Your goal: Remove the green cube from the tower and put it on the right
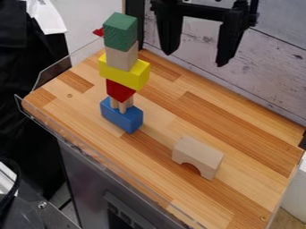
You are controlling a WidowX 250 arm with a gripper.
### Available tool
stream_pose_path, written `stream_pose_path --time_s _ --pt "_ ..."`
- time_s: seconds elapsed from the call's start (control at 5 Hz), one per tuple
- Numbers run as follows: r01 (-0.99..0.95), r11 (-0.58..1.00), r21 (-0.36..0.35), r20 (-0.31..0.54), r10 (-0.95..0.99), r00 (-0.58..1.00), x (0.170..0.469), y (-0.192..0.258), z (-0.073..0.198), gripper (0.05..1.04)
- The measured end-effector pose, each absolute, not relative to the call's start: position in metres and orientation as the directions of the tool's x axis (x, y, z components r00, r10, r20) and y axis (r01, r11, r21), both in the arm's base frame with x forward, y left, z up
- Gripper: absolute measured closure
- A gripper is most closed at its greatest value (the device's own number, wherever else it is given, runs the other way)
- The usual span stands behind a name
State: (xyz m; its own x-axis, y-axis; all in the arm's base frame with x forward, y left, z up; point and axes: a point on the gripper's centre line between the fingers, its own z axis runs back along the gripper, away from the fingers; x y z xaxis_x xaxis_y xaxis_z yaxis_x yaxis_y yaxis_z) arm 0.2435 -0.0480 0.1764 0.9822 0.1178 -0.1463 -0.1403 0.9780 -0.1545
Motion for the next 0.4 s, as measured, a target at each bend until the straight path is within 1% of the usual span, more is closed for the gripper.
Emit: stream_pose_path --time_s 0.2,0.4 --pt "-0.143 0.979 -0.148 -0.175 0.117 0.978 0.243 -0.048 0.169 0.084" --pt "-0.134 0.981 -0.141 -0.134 0.115 0.984 0.254 -0.041 0.184 0.084"
